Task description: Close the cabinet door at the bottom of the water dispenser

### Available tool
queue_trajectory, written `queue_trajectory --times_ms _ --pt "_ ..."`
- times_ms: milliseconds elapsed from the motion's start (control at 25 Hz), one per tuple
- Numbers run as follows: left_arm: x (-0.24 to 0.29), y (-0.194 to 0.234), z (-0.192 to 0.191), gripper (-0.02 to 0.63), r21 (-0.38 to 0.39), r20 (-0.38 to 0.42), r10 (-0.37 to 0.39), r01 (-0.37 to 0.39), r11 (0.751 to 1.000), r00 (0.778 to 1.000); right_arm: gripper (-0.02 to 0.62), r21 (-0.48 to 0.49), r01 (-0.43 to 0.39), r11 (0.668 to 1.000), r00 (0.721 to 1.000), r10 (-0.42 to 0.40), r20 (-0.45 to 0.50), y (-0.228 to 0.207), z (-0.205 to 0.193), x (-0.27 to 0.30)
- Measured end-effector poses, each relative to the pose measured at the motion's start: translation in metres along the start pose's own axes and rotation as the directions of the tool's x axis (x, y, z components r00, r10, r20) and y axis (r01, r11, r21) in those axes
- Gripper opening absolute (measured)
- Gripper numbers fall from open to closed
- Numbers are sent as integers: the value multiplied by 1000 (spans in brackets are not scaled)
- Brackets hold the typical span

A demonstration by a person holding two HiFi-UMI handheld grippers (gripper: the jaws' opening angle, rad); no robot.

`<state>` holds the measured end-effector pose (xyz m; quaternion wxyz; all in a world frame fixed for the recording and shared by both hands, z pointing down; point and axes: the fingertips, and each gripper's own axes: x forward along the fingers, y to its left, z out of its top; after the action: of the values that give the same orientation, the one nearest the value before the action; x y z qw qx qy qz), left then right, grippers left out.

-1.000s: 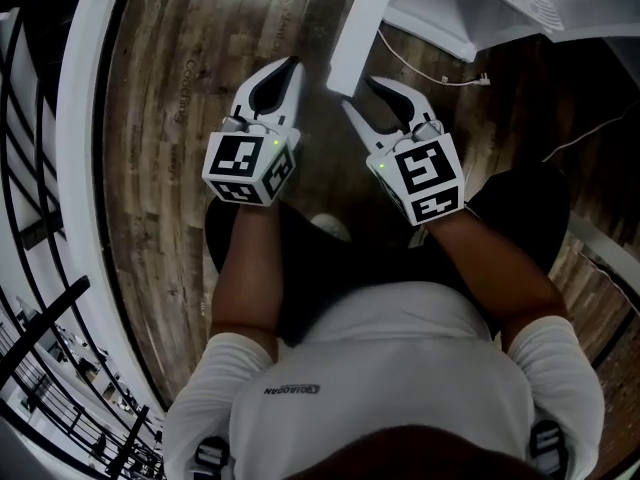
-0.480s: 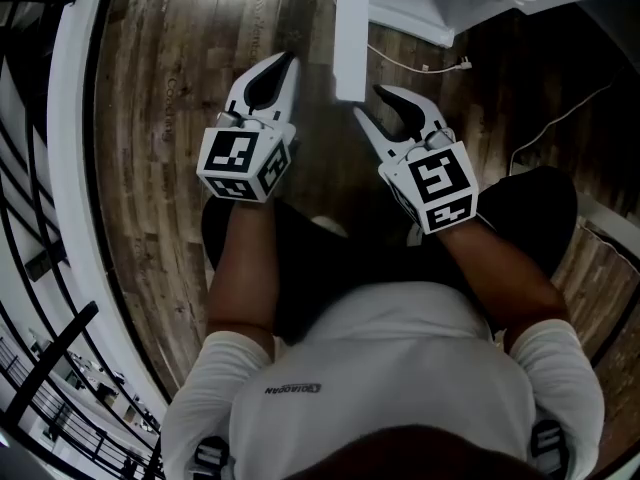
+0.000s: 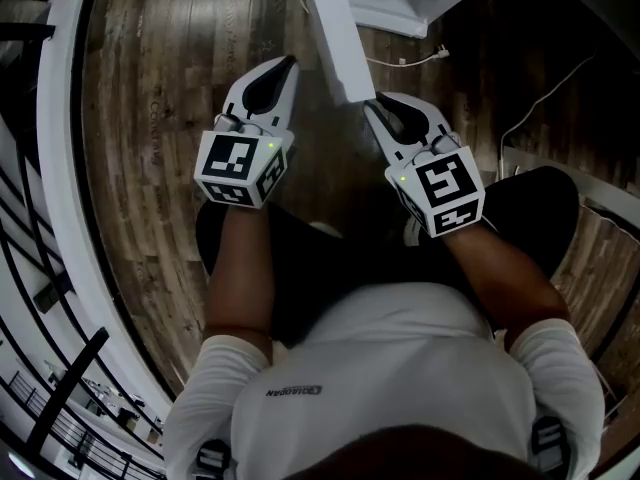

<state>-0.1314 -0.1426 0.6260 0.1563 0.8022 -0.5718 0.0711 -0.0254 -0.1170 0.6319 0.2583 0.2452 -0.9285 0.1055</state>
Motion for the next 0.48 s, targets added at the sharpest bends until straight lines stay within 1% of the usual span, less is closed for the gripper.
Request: queue_trajectory --times_ms 120,280,400,480 --pt "7 -10 2 -5 5 -4 -35 35 999 999 71 -6 30 1000 1000 -30 2 -10 -1 -5" --pt "20 -29 5 -5 42 -3 -90 90 995 996 71 -35 59 998 998 -59 3 -23 -4 -10" --pt "26 -37 2 -5 42 -6 -120 120 992 993 71 -98 51 994 999 -51 5 -28 -7 -11" --pt "29 -40 0 -5 45 -12 -133 133 990 991 71 -149 26 988 1000 -26 6 -29 -7 -11"
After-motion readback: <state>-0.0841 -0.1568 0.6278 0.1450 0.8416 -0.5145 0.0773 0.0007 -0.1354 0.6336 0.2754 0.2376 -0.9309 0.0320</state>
